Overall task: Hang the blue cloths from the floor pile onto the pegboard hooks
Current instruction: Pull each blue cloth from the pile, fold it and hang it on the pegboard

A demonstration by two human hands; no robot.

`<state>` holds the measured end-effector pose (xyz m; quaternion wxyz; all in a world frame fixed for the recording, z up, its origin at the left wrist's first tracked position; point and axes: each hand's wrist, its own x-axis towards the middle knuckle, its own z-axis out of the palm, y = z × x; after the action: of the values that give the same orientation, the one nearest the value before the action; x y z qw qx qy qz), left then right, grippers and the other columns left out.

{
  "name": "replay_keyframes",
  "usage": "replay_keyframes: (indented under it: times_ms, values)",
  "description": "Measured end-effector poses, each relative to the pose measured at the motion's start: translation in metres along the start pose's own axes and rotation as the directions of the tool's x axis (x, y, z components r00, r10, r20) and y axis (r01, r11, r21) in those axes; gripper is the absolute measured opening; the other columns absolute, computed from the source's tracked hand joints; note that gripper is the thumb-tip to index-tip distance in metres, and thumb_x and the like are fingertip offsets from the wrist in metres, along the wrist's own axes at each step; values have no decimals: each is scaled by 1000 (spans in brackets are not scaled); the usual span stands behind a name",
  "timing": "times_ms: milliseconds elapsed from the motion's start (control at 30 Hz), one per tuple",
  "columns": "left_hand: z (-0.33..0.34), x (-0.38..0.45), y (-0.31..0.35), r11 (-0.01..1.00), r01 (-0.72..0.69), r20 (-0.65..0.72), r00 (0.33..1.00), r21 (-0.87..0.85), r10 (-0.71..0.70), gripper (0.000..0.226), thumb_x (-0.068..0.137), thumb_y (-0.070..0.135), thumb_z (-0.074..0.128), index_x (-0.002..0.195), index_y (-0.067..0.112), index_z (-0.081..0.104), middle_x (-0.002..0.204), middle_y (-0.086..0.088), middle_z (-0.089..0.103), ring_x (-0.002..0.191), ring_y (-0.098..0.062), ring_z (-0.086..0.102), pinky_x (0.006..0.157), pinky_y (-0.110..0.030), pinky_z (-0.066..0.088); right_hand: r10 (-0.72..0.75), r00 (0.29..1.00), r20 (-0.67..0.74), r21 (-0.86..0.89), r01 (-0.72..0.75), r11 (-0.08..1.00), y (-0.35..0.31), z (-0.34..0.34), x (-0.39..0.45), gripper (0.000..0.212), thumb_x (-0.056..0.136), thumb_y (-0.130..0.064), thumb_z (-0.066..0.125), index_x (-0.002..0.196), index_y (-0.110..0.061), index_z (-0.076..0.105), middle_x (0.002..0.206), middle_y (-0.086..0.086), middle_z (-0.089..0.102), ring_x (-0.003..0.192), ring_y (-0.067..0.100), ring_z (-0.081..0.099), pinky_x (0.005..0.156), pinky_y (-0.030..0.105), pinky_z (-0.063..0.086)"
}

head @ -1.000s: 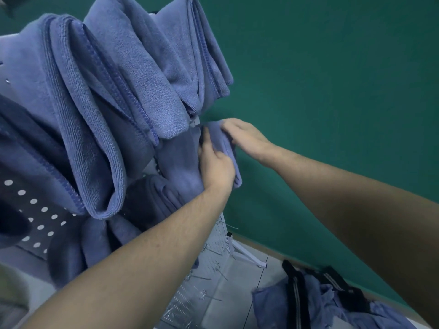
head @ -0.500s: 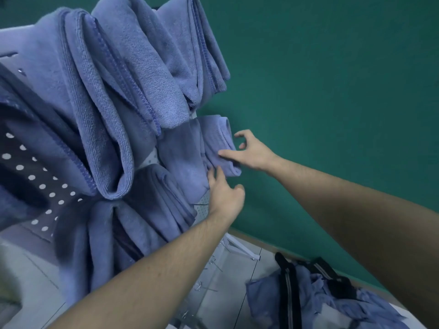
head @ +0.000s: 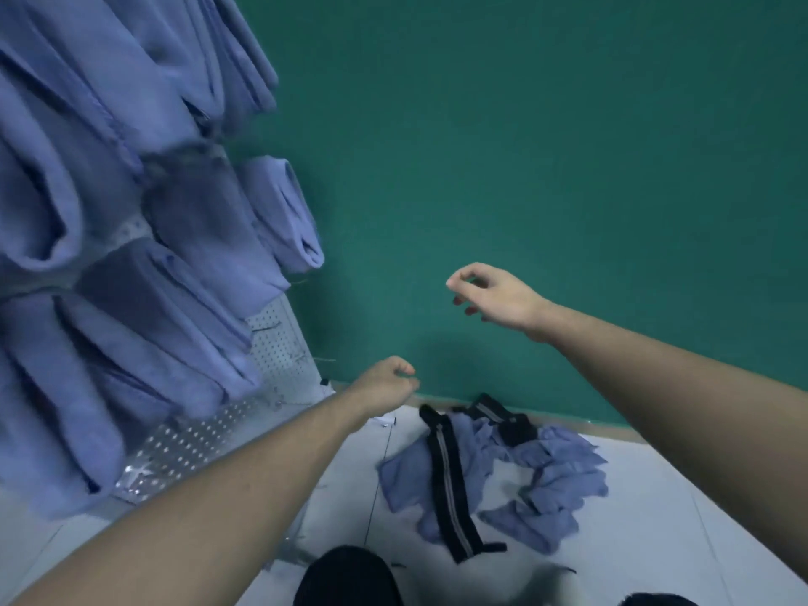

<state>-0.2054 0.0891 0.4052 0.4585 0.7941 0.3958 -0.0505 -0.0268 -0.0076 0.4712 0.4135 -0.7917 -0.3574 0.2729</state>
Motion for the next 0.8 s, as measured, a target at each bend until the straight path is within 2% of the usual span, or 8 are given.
replay_keyframes:
  times_ms: [133, 233, 300, 367, 467, 567, 667, 800]
  values:
    - [52, 15, -10, 999, 3, 96, 995, 39, -7, 17, 96, 30, 57, 113, 24, 57, 107, -1, 61, 82, -15, 53, 65, -25, 41, 140, 990, -18, -19, -141, 990, 74, -18, -37, 13, 101, -33, 58, 102, -20, 61, 100, 4, 68, 77, 16, 60, 50, 7, 42]
    - [91, 33, -19, 996, -48, 135, 990, 82, 37, 16, 96, 21, 56, 110, 18, 64, 95, -3, 63, 76, -13, 53, 58, -23, 40, 228, 973, -32, -32, -229, 973, 131, -25, -58, 11, 101, -29, 58, 100, -18, 61, 97, 3, 67, 79, 18, 59, 51, 8, 43]
    - [115, 50, -28, 994, -70, 124, 991, 87, 59, 11, 95, 17, 58, 105, 18, 63, 99, -4, 62, 90, -17, 57, 76, -30, 48, 276, 960, -39, -26, -277, 960, 170, -23, -65, 8, 100, -25, 59, 100, -16, 62, 96, 4, 66, 78, 17, 59, 54, 7, 44]
    - [137, 67, -38, 996, -55, 119, 992, 70, 47, 16, 95, 18, 59, 112, 16, 61, 109, -5, 61, 104, -21, 58, 89, -33, 47, 321, 946, -50, -27, -323, 946, 206, -16, -68, 5, 100, -19, 59, 101, -15, 62, 94, 3, 66, 74, 14, 57, 56, 7, 43]
    - [169, 99, -57, 999, -22, 112, 994, 39, 17, 35, 96, 17, 59, 130, 10, 56, 123, -10, 61, 106, -21, 57, 93, -33, 45, 383, 923, -42, -35, -385, 922, 261, 2, -60, 5, 98, -14, 60, 103, -16, 61, 84, -1, 62, 68, 12, 54, 55, 7, 41]
    - [199, 132, -79, 999, -26, 107, 994, 26, 23, 34, 96, 13, 58, 129, 10, 55, 119, -7, 61, 101, -17, 54, 85, -31, 45, 431, 902, -9, -55, -431, 901, 314, 26, -46, 12, 98, -8, 59, 106, -15, 61, 88, -3, 62, 73, 9, 57, 60, 5, 41]
    - [233, 167, -101, 1000, -16, 120, 993, 20, 13, 33, 96, 14, 59, 129, 13, 55, 121, -3, 59, 105, -16, 55, 87, -29, 43, 468, 883, 36, -129, -460, 878, 368, 50, -31, 19, 100, -8, 55, 117, -10, 62, 101, -2, 62, 99, 19, 60, 78, 13, 39]
    - [285, 205, -126, 993, -24, 217, 976, 113, -1, 33, 96, 17, 59, 128, 18, 56, 125, 0, 60, 115, -20, 57, 94, -32, 46, 558, 825, 84, -262, -522, 812, 443, 75, -20, 17, 101, -25, 53, 113, -27, 64, 119, -3, 65, 113, 20, 58, 100, 28, 43]
